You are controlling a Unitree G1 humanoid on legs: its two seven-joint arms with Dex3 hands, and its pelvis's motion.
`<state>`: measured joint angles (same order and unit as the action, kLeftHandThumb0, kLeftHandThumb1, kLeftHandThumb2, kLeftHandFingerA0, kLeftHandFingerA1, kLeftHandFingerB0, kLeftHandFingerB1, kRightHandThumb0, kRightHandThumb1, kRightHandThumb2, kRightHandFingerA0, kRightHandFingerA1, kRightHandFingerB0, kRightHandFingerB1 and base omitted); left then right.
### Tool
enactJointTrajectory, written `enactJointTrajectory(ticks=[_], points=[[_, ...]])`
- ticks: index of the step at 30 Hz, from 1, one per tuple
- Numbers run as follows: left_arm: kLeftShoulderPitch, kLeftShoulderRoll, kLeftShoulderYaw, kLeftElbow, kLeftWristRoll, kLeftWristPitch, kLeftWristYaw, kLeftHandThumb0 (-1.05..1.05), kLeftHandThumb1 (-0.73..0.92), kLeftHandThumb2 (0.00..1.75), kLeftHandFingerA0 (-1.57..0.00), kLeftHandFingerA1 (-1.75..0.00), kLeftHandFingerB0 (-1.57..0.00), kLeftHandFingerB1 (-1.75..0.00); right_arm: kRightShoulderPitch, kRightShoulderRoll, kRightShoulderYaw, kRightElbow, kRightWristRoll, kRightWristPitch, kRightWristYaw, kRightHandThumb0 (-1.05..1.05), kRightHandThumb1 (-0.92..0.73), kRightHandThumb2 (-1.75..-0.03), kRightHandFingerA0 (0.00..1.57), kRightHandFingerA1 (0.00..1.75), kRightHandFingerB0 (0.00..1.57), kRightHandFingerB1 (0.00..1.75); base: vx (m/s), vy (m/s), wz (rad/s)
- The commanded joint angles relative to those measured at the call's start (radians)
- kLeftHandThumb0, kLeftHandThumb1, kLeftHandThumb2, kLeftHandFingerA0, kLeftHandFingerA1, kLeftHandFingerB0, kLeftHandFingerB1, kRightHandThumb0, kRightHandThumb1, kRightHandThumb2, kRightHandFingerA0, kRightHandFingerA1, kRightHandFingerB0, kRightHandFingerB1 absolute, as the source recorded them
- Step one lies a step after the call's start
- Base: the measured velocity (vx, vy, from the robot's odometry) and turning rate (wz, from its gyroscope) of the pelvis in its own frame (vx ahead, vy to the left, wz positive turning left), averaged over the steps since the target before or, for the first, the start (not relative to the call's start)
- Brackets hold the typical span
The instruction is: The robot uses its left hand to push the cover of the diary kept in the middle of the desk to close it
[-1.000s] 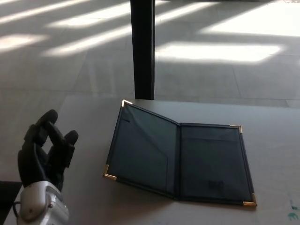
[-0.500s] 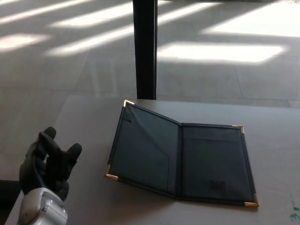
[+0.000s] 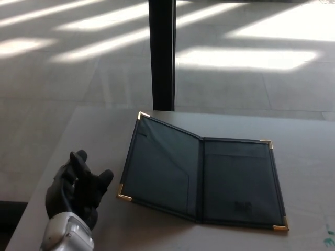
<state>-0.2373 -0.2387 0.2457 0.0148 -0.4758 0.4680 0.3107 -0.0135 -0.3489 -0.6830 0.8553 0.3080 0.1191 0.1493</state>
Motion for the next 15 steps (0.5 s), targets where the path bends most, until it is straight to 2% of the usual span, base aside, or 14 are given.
enactJointTrajectory(ticks=[1, 2, 3, 5, 8, 12, 13, 14, 15], points=[[0.237, -0.240, -0.152, 0.083, 0.025, -0.006, 0.039, -0.82, 0.79, 1.16, -0.15, -0.61, -0.03, -0.48, -0.018, -0.012, -0.004, -0.003, 0.042, 0.014, -0.004, -0.67, -0.92, -0.68, 0.64, 0.60, 0.61, 0.46, 0.00, 0.000, 0.00], [0.233, -0.233, -0.157, 0.086, 0.023, -0.002, 0.047, -0.84, 0.92, 0.79, -0.15, -0.60, -0.06, -0.42, -0.019, -0.008, -0.006, -0.014, 0.045, 0.020, -0.014, -0.66, -0.92, -0.68, 0.64, 0.61, 0.63, 0.47, 0.00, 0.000, 0.00], [0.232, -0.227, -0.160, 0.086, 0.020, 0.002, 0.052, -0.86, 0.91, 0.77, -0.15, -0.60, -0.06, -0.43, -0.014, -0.004, -0.004, -0.034, 0.047, 0.031, -0.018, -0.68, -0.92, -0.68, 0.64, 0.63, 0.62, 0.47, 0.00, 0.000, 0.00], [0.233, -0.210, -0.182, 0.090, 0.013, 0.000, 0.049, -0.84, 0.92, 0.78, -0.10, -0.57, -0.02, -0.39, -0.014, -0.006, -0.005, -0.031, 0.049, 0.041, -0.023, -0.69, -0.92, -0.68, 0.62, 0.65, 0.60, 0.46, 0.00, 0.000, 0.00], [0.223, -0.201, -0.206, 0.099, 0.027, 0.014, 0.089, -0.89, 0.91, 0.81, -0.12, -0.61, 0.00, -0.35, -0.015, -0.005, -0.002, -0.002, 0.050, 0.010, 0.003, -0.69, -0.92, -0.69, 0.60, 0.60, 0.59, 0.46, 0.00, 0.000, 0.00], [0.222, -0.189, -0.218, 0.125, 0.021, 0.031, 0.115, -0.85, 0.92, 0.79, -0.14, -0.66, 0.00, -0.30, -0.008, 0.002, -0.004, -0.023, 0.059, 0.024, 0.000, -0.68, -0.92, -0.68, 0.60, 0.59, 0.58, 0.44, 0.00, 0.000, 0.00], [0.231, -0.188, -0.226, 0.130, 0.022, 0.018, 0.109, -0.87, 0.82, 1.18, -0.13, -0.64, 0.00, -0.31, -0.009, 0.003, -0.006, -0.018, 0.059, 0.017, -0.002, -0.69, -0.92, -0.68, 0.60, 0.59, 0.58, 0.45, 0.00, 0.000, 0.00], [0.235, -0.194, -0.224, 0.136, 0.016, 0.008, 0.112, -0.84, 0.92, 0.77, -0.13, -0.76, 0.00, -0.22, -0.008, 0.002, -0.003, -0.015, 0.056, 0.010, -0.001, -0.69, -0.92, -0.69, 0.60, 0.58, 0.58, 0.45, 0.00, 0.000, 0.00], [0.239, -0.207, -0.217, 0.134, 0.003, 0.005, 0.123, -0.85, 0.92, 0.75, -0.17, -0.82, 0.00, -0.30, -0.011, 0.001, -0.004, -0.006, 0.055, 0.005, -0.007, -0.69, -0.92, -0.68, 0.62, 0.58, 0.60, 0.45, 0.00, 0.000, 0.00]])
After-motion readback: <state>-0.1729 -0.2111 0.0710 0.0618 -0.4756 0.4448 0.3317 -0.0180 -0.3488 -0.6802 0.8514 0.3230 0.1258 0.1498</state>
